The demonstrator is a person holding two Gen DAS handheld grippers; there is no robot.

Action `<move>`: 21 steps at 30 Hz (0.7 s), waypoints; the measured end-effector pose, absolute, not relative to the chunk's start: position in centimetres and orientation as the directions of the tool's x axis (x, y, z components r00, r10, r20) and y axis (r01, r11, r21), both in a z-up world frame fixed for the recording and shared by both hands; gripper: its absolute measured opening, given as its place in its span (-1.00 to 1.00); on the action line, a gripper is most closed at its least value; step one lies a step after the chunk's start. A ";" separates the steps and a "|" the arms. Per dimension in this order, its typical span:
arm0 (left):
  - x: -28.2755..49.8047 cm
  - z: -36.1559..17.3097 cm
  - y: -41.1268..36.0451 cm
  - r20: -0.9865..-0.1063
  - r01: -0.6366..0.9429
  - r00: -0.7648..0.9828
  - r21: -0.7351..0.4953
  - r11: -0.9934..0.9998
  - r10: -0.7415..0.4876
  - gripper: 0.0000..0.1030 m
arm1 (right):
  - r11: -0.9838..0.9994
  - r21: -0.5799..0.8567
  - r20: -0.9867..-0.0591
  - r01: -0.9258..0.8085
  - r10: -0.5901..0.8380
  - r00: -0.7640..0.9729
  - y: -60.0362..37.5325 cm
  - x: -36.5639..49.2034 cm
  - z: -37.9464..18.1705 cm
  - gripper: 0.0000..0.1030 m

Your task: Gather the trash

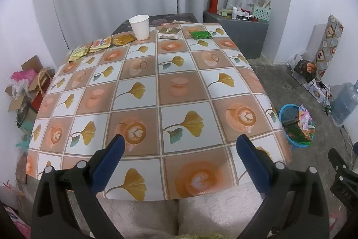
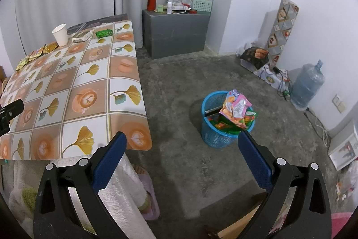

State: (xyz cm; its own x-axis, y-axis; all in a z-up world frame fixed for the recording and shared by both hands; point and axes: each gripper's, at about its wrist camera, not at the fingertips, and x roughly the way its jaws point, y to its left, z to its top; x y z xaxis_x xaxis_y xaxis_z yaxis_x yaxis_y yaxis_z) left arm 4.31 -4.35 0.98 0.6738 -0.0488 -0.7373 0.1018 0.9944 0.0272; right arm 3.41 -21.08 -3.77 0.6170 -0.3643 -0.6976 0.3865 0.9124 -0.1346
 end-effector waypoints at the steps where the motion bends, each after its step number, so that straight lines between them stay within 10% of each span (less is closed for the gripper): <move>1: 4.3 1.0 -4.4 -0.737 0.103 0.674 0.029 0.994 -0.049 0.90 | 0.913 -0.135 -0.698 0.386 -0.364 0.617 -21.1 3.4 -3.8 0.85; 21: 4.2 0.9 -4.4 -0.741 0.104 0.670 0.025 0.994 -0.052 0.90 | 0.913 -0.134 -0.697 0.386 -0.364 0.618 -21.1 3.4 -3.8 0.86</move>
